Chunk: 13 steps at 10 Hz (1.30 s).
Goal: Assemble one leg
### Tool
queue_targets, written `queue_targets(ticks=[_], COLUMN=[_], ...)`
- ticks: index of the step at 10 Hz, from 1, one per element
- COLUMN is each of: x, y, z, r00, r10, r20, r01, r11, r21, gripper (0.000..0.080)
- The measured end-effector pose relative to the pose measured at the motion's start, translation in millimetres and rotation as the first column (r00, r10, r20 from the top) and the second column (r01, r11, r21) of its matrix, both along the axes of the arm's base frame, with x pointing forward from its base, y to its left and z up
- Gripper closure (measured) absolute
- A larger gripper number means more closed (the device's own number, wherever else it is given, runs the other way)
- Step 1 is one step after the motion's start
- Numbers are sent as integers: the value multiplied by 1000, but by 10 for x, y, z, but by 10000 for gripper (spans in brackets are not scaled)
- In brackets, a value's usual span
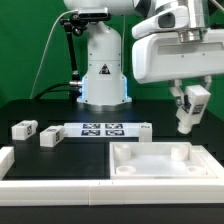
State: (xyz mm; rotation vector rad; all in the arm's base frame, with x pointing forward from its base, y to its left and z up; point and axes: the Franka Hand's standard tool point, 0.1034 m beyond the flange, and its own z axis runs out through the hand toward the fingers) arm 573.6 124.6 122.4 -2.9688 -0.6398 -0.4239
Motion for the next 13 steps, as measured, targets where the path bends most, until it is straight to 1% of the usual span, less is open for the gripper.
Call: queue_targets(ticks=[2, 4, 5, 6, 7, 8, 9, 10, 11, 13], x=[-42, -46, -164, -187, 18, 182, 184, 243, 304, 384], y=[4, -4, -70, -62, -30, -60, -83, -72, -67, -114], z=[-28, -37, -101, -109, -53, -42, -104, -108, -141, -187], r00=[1000, 1000, 998, 998, 998, 991, 992, 992, 992, 992], r10=[1, -4, -47, -61, -64, -73, -77, -78, -78, -79], r20=[-2, 3, 30, -10, 10, 114, 99, 95, 97, 100], r01=[-1, 4, 47, 61, 64, 69, 74, 74, 74, 75], r11=[1000, 1000, 999, 998, 998, 997, 997, 996, 996, 996], r21=[-1, 1, 14, 15, 26, 40, 39, 41, 44, 43], gripper=[509, 509, 509, 509, 509, 509, 509, 509, 509, 509])
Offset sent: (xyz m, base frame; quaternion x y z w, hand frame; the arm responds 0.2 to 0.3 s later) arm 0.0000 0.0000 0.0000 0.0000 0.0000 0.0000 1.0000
